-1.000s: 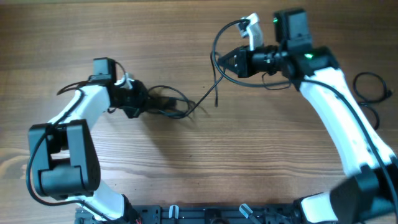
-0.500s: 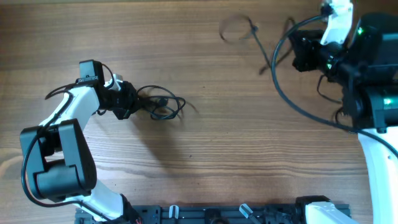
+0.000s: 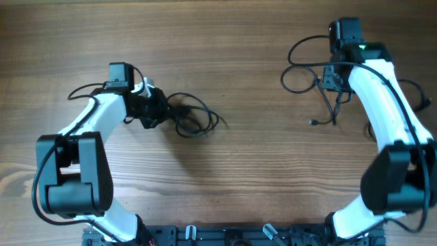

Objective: Untangle cables

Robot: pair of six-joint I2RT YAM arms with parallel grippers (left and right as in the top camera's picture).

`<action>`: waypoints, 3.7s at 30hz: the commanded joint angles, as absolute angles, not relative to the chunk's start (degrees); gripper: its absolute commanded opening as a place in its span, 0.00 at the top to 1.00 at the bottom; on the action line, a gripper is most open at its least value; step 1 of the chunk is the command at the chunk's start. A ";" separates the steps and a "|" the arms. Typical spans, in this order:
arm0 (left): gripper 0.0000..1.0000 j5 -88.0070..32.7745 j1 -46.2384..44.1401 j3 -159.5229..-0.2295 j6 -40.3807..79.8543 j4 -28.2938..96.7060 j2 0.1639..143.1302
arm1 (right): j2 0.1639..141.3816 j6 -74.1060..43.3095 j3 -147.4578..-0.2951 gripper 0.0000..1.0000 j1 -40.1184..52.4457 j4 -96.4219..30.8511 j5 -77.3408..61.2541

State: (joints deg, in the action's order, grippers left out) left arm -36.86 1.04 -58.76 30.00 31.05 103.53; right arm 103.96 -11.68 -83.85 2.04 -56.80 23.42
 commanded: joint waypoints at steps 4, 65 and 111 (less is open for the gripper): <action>0.90 -36.29 -3.90 -58.33 28.71 28.62 104.16 | 108.31 -6.13 -83.88 0.08 1.19 -52.95 5.69; 0.00 -36.32 -1.41 -60.03 28.69 21.39 97.38 | 102.65 -9.21 -76.49 0.43 9.39 -39.48 -31.59; 0.00 -15.09 15.40 -60.01 29.15 36.93 95.90 | 112.12 -5.96 -76.58 0.31 51.24 -16.36 -12.49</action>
